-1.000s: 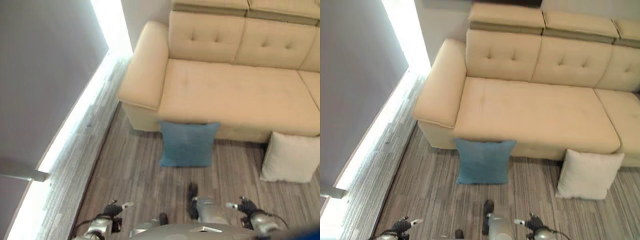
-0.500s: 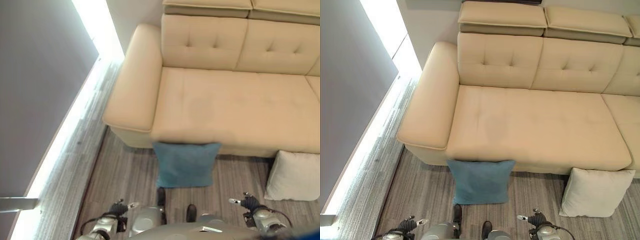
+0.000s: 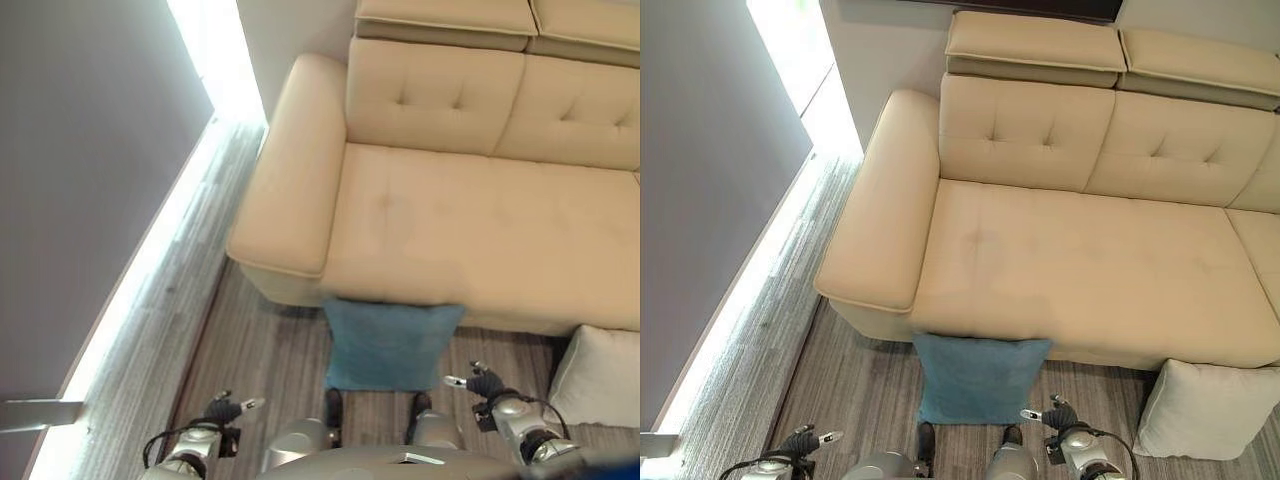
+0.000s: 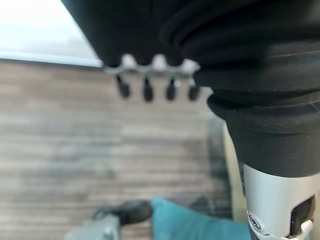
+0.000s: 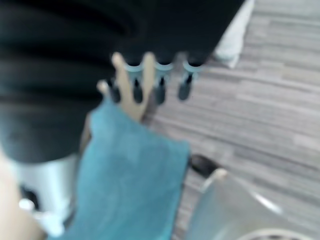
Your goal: Pick up all the scattered cushions and arrange them neatly on the sofa.
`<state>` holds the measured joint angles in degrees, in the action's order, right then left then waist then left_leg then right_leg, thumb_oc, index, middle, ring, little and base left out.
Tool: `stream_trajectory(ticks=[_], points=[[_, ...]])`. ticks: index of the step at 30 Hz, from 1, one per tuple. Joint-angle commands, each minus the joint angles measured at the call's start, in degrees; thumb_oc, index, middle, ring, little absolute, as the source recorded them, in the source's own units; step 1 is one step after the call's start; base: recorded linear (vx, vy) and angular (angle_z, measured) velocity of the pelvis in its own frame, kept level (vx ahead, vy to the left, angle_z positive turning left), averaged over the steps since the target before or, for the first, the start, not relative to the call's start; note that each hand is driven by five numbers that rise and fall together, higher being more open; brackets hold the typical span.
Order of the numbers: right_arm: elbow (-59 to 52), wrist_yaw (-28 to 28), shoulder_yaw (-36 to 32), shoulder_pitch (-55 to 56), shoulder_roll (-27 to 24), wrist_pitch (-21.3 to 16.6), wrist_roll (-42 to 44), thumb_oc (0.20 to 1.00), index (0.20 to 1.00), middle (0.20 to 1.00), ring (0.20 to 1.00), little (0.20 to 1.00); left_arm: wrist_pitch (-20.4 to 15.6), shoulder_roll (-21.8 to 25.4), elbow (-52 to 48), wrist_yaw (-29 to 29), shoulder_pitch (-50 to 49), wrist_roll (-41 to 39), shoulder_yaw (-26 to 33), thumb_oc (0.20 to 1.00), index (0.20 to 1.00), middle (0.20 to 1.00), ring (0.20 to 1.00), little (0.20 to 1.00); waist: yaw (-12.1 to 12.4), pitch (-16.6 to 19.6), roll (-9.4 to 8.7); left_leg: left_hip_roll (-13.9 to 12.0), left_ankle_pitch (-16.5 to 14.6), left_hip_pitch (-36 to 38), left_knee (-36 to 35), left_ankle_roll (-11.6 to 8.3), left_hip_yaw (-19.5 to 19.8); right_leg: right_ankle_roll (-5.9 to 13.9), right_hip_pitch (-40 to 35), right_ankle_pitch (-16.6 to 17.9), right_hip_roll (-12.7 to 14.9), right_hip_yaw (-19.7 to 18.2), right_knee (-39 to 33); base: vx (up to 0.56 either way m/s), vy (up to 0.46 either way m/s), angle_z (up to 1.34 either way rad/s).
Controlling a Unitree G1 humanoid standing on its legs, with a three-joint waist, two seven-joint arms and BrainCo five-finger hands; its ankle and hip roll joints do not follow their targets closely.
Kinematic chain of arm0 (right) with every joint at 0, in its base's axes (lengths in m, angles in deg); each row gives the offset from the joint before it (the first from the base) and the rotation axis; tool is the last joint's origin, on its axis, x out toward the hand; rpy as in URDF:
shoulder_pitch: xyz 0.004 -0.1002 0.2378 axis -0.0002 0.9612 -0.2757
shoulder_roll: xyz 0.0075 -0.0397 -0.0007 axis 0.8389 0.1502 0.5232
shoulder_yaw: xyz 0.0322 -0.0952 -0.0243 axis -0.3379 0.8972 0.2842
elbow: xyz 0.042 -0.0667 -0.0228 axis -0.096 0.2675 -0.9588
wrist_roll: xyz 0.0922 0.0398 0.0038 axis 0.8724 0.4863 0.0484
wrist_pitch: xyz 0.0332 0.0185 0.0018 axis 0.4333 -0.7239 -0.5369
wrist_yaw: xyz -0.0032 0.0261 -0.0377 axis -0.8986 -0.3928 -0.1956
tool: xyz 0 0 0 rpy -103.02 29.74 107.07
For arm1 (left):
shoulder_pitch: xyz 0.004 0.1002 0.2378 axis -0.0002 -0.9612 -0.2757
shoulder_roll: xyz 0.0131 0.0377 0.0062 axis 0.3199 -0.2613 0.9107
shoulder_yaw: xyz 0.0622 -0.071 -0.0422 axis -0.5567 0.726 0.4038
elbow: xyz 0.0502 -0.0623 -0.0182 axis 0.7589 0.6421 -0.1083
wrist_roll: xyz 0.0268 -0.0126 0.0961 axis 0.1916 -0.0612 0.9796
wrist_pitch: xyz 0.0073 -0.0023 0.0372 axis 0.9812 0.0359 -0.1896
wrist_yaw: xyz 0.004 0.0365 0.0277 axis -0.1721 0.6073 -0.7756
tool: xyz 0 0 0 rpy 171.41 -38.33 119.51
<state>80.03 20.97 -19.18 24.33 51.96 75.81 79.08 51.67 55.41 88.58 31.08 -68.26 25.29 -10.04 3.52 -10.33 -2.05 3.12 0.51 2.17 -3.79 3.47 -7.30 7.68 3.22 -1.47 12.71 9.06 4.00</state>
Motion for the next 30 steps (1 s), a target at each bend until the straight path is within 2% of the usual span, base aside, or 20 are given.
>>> stream_trajectory(ticks=[1, 4, 7, 11, 13, 15, 20, 24, 27, 28, 30], points=[[-0.1, -1.3, 0.3, -0.9, -2.3, -0.5, -0.6, 1.000, 1.000, 1.000, 1.000, 1.000, -0.9, 0.1, 0.9, 0.7, 2.2, 0.3, 0.8, 1.000, 1.000, 1.000, 1.000, 1.000, 0.1, -0.4, -0.08, -4.4, -1.8, -2.4, 5.5, -3.74, 1.4, -1.27, -2.6, 2.6, -3.4, 0.2, -0.7, -0.02, -0.139, 0.00], [-0.8, -1.4, 0.2, -0.3, -2.7, -0.8, 0.3, 1.000, 1.000, 1.000, 1.000, 1.000, -0.8, -0.3, 0.7, 0.7, 2.5, 0.4, 0.2, 1.000, 1.000, 1.000, 1.000, 1.000, -0.5, -0.4, -0.28, -6.2, 0.5, -3.0, 4.1, -5.63, 2.7, -2.58, -3.5, 1.3, -5.6, 1.5, -2.0, -0.05, -0.263, 0.15], [-1.1, -1.5, -0.2, 0.2, -3.3, -1.1, 1.1, 1.000, 1.000, 1.000, 1.000, 1.000, -0.8, -0.7, 0.3, 0.6, 3.3, 0.4, -0.8, 1.000, 1.000, 1.000, 1.000, 1.000, -1.1, -1.1, -0.54, -7.1, 1.8, -5.0, 5.0, -6.67, 4.1, -3.54, -3.8, 0.7, -6.7, 3.0, -2.8, -0.10, -0.216, 0.47], [-0.5, -1.6, -0.8, 0.5, -4.2, -1.1, 2.2, 1.000, 1.000, 1.000, 1.000, 1.000, -0.8, -1.6, -0.5, 0.5, 4.5, 0.0, -2.5, 1.000, 1.000, 1.000, 1.000, 1.000, -1.8, -2.5, -1.14, -6.0, 0.0, -8.2, 11.3, -7.02, 4.4, -4.53, -2.8, 0.4, -6.4, 4.7, -2.2, -0.11, -0.093, 0.42], [0.0, -1.5, -0.9, 0.5, -4.1, -1.0, 2.2, 1.000, 1.000, 1.000, 1.000, 1.000, -0.8, -1.8, -0.3, 0.6, 4.6, 0.0, -2.7, 1.000, 1.000, 1.000, 1.000, 1.000, -1.9, -2.1, -0.99, -5.7, -0.5, -7.9, 10.7, -6.83, 4.6, -4.50, -2.4, 0.1, -6.5, 4.8, -1.9, -0.02, 0.016, 0.23], [0.3, -1.9, -0.8, 0.4, -4.0, -1.0, 1.9, 1.000, 1.000, 1.000, 1.000, 1.000, -1.0, -2.1, -0.7, 1.0, 4.0, -0.3, -3.0, 1.000, 1.000, 1.000, 1.000, 1.000, -2.3, -1.2, -0.05, -5.5, 0.1, -6.7, 6.7, -5.78, 3.9, -3.71, -1.1, 0.6, -6.3, 4.1, -1.0, 0.03, 0.124, 0.16], [0.6, -2.8, -0.9, -0.9, -3.5, -1.2, 3.1, 1.000, 1.000, 1.000, 1.000, 1.000, -1.4, -0.8, -1.4, 2.4, 5.6, -1.5, -2.7, 1.000, 1.000, 1.000, 1.000, 1.000, -2.1, -2.7, -0.23, -5.3, -0.9, -8.8, 8.4, -4.92, 2.5, -3.78, 1.9, 0.5, -5.2, 3.7, 1.3, -0.05, 0.076, -0.11], [-0.6, -3.9, -0.5, -3.2, -3.4, -1.9, 5.0, 1.000, 1.000, 1.000, 1.000, 1.000, -2.6, 0.5, -3.1, 5.0, 8.4, -3.5, -2.3, 1.000, 1.000, 1.000, 1.000, 1.000, -1.9, -5.2, -0.31, -5.1, -1.4, -13.0, 10.8, -4.30, 1.7, -3.75, 7.3, 0.9, -4.2, 2.7, 4.3, -0.11, 0.064, -0.19], [-2.0, -5.3, -0.3, -5.7, -3.6, -2.7, 7.3, 1.000, 1.000, 1.000, 1.000, 1.000, -4.2, 1.4, -6.2, 8.0, 11.9, -6.6, -2.6, 1.000, 1.000, 1.000, 1.000, 1.000, -2.0, -6.9, -0.23, -4.9, -1.1, -19.0, 13.2, -4.21, 1.6, -3.83, 13.5, 1.6, -3.1, 2.3, 6.9, -0.12, 0.053, -0.02], [-2.4, -6.0, -0.1, -6.7, -3.6, -2.7, 7.9, 1.000, 1.000, 1.000, 1.000, 1.000, -4.5, 1.5, -6.8, 9.1, 13.3, -7.1, -3.0, 1.000, 1.000, 1.000, 1.000, 1.000, -1.9, -7.5, -0.10, -5.1, -2.4, -20.4, 14.4, -4.49, 1.8, -3.52, 14.9, 0.4, -3.0, 1.8, 8.2, 0.00, 0.000, 0.00], [-3.5, -7.0, 0.0, -8.3, -3.8, -3.1, 9.1, 1.000, 1.000, 1.000, 1.000, 1.000, -5.1, 1.5, -7.6, 10.3, 15.4, -8.8, -3.5, 1.000, 1.000, 1.000, 1.000, 1.000, -2.1, -8.0, 0.08, -5.2, -2.3, -24.0, 15.9, -4.52, 1.6, -3.59, 18.5, 0.4, -2.6, 1.5, 9.5, -0.05, 0.015, 0.01]])
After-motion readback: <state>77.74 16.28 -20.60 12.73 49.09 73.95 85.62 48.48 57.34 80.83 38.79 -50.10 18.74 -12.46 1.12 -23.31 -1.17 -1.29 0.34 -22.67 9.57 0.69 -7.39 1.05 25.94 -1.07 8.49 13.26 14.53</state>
